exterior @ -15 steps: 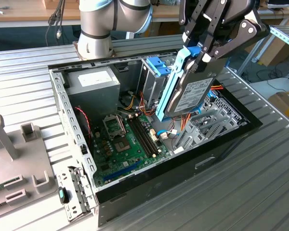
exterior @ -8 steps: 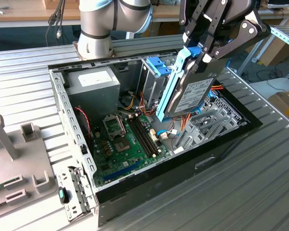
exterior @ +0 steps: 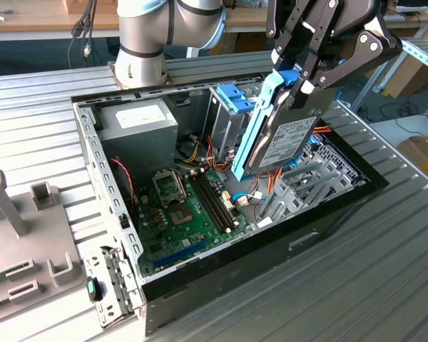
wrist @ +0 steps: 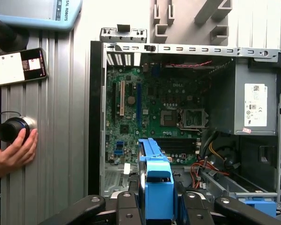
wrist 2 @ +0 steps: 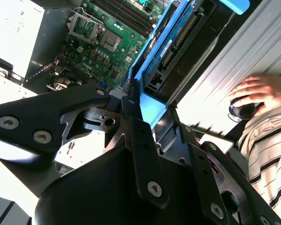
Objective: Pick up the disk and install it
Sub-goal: 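Insert the disk into the insertion slot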
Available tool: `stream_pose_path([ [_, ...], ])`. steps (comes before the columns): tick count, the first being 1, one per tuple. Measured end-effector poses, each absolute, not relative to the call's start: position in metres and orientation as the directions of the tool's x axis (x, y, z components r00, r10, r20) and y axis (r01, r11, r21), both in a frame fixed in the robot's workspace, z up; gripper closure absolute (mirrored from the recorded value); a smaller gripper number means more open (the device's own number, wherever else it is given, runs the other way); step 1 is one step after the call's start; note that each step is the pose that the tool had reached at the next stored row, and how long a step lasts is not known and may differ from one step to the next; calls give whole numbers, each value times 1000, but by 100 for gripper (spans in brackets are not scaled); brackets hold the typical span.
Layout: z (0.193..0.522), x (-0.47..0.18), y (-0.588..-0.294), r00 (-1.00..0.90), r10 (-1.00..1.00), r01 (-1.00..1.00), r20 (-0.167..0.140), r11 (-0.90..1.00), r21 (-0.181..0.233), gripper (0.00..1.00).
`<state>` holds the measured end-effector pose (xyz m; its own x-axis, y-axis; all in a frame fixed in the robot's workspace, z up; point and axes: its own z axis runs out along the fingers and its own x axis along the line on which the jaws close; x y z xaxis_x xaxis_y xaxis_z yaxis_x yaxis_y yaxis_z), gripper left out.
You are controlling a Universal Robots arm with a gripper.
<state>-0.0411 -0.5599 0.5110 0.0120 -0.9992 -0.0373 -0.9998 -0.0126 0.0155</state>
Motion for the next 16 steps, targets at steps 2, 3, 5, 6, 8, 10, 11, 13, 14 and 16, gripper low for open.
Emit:
stream_pose_path([
  [2,511,-40,-560,12,-999,-1000,-37,-13,16,64],
  [3,511,-40,-560,12,-999,-1000,-37,-13,16,64],
  [5,511,-40,-560,12,-999,-1000,-37,-13,16,64],
  [6,511,-40,-560,12,-999,-1000,-37,-13,15,64],
  [8,511,-39,-560,12,-999,-1000,-37,-13,15,64],
  [10,511,-39,-560,12,-999,-1000,-37,-13,16,64],
  [11,511,-39,-560,12,-999,-1000,-37,-13,15,64],
  [13,511,-39,-560,12,-999,-1000,-38,-13,15,64],
  [14,511,-39,-560,12,-999,-1000,-40,-13,15,64],
  [16,511,-39,-562,12,-999,-1000,-40,-13,15,64],
])
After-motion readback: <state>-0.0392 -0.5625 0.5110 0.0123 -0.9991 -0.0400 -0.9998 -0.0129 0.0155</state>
